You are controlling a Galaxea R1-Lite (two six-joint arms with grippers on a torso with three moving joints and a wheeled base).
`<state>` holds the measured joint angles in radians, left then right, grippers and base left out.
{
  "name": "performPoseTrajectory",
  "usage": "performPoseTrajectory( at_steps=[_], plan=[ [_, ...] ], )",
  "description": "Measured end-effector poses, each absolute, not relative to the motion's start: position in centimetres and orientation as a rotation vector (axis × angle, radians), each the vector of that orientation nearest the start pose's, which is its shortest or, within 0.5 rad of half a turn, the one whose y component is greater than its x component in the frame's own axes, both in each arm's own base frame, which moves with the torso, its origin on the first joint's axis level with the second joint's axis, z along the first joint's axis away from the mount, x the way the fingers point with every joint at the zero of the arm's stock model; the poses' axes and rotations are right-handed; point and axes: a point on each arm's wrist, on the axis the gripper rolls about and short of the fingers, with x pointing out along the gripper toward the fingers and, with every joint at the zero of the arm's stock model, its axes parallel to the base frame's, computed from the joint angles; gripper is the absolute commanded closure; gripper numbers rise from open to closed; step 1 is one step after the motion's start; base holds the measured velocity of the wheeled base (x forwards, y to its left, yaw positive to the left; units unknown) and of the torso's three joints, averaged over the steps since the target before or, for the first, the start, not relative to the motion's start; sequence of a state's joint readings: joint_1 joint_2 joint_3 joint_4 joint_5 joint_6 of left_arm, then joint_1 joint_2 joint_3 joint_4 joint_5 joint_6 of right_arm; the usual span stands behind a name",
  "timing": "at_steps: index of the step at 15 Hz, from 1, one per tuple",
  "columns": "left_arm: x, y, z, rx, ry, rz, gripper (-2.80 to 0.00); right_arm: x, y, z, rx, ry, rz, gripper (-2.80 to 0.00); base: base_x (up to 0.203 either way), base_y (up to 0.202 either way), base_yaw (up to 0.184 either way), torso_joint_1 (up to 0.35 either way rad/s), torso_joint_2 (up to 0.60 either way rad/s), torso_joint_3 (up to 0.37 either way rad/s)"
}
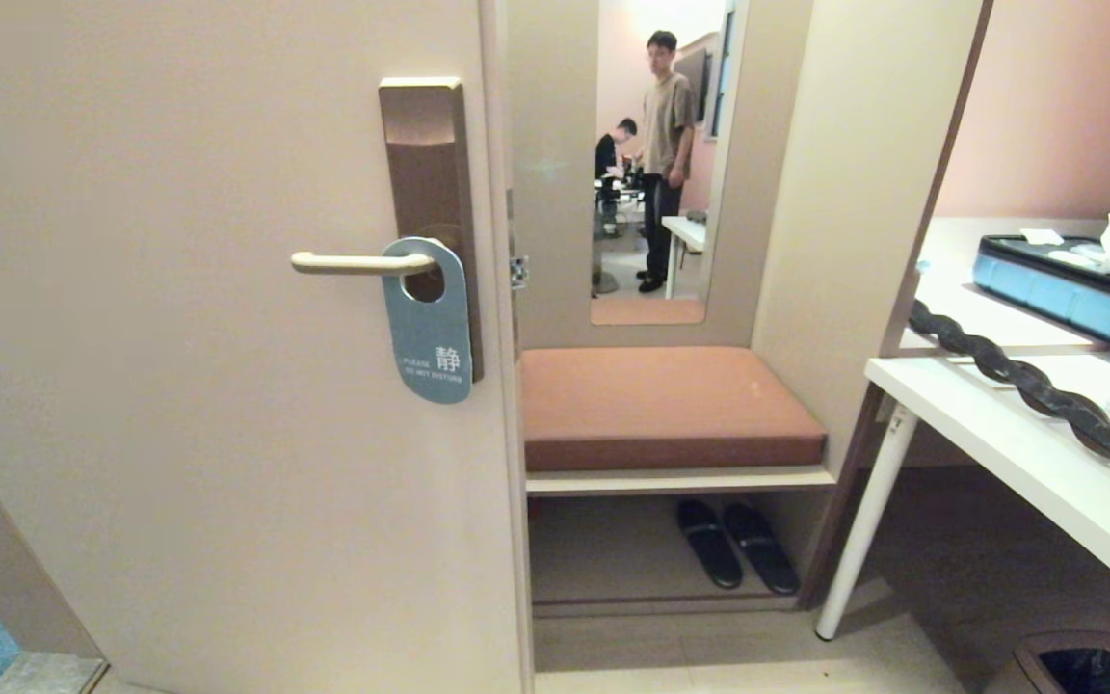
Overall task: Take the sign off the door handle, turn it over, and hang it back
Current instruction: Take down the sign
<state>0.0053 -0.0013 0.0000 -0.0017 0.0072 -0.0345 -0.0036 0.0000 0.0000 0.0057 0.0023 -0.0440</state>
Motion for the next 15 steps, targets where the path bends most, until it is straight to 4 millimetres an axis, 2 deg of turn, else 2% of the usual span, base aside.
performPoseTrajectory(
  at_steps=[8, 15],
  plan=[
    [-2.29, 0.0, 7.56, -0.034, -0.003, 0.012, 0.0, -2.28, 0.01, 7.48, -0.044, 0.006, 0.0, 0.0, 0.001, 0.007, -0.001, 0.001, 0.0, 0.0],
    [-2.29, 0.0, 7.57, -0.035, -0.004, 0.014, 0.0, -2.28, 0.01, 7.49, -0.044, 0.006, 0.0, 0.0, 0.001, 0.178, -0.003, 0.001, 0.0, 0.004]
  ],
)
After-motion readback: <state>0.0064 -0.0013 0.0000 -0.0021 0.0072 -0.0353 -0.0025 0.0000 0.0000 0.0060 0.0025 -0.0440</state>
